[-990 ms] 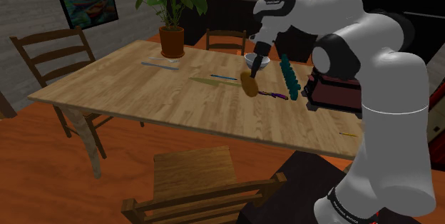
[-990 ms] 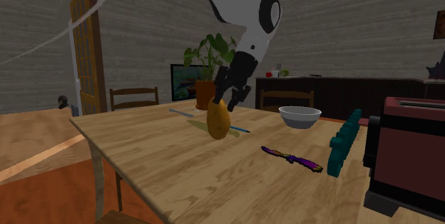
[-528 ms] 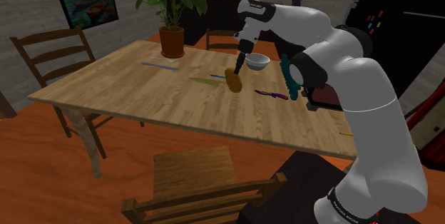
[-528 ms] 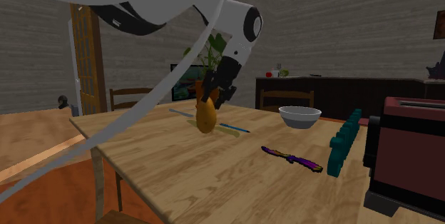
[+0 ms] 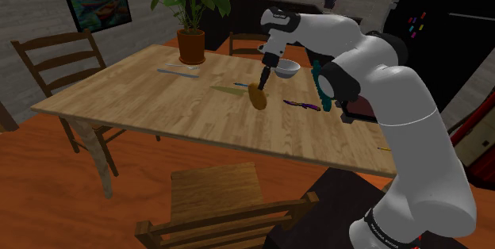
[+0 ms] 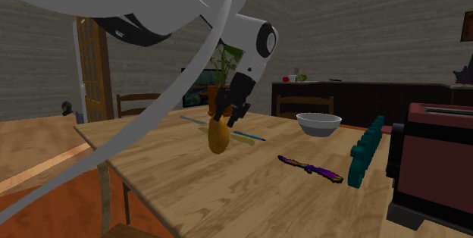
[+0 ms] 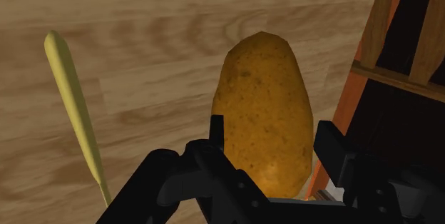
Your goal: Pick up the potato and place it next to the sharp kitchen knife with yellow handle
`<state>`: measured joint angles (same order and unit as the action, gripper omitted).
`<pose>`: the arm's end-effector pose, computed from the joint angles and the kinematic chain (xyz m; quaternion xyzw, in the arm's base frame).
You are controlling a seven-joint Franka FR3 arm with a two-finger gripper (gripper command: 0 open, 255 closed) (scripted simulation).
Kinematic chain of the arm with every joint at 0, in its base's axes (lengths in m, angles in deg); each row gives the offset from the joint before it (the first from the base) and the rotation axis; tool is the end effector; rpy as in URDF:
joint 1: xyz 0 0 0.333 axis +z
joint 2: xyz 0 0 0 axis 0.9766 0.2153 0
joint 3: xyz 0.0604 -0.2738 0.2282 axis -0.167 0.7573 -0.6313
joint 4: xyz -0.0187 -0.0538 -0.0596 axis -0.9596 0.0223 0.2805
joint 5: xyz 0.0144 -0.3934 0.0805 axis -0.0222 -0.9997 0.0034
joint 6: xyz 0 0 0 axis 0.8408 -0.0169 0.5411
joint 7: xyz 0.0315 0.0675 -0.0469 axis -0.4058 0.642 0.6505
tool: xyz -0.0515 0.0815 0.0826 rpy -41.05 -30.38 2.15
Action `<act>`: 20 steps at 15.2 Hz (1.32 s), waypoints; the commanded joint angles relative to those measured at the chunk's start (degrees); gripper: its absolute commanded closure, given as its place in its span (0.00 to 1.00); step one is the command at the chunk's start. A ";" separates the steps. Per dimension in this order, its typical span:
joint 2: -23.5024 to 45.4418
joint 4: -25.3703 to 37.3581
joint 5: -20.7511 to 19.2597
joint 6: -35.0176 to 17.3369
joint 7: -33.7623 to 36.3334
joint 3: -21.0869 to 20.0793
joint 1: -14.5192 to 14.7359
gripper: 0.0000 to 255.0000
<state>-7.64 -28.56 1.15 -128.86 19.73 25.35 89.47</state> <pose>0.7104 -0.1514 0.4117 -0.9212 -0.2899 -0.0035 0.2594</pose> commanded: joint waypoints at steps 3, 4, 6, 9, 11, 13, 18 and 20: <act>0.78 -2.13 0.32 -2.20 -1.35 -0.20 0.53 1.00; 0.99 -2.60 0.42 -2.71 -1.66 -0.27 0.65 1.00; 1.44 -3.49 0.65 -3.72 -2.26 -0.42 0.84 1.00; 2.22 -4.67 1.08 -5.16 -3.15 -0.62 1.10 1.00; 2.80 -5.36 1.41 -6.08 -3.73 -0.77 1.24 1.00; 3.45 -6.00 1.86 -6.93 -4.33 -0.80 1.42 1.00; 3.88 -6.30 2.16 -7.38 -4.68 -0.79 1.52 1.00; 3.91 -6.29 2.20 -7.35 -4.69 -0.72 1.56 1.00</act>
<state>-4.33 -34.39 3.61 -136.26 15.09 24.77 91.02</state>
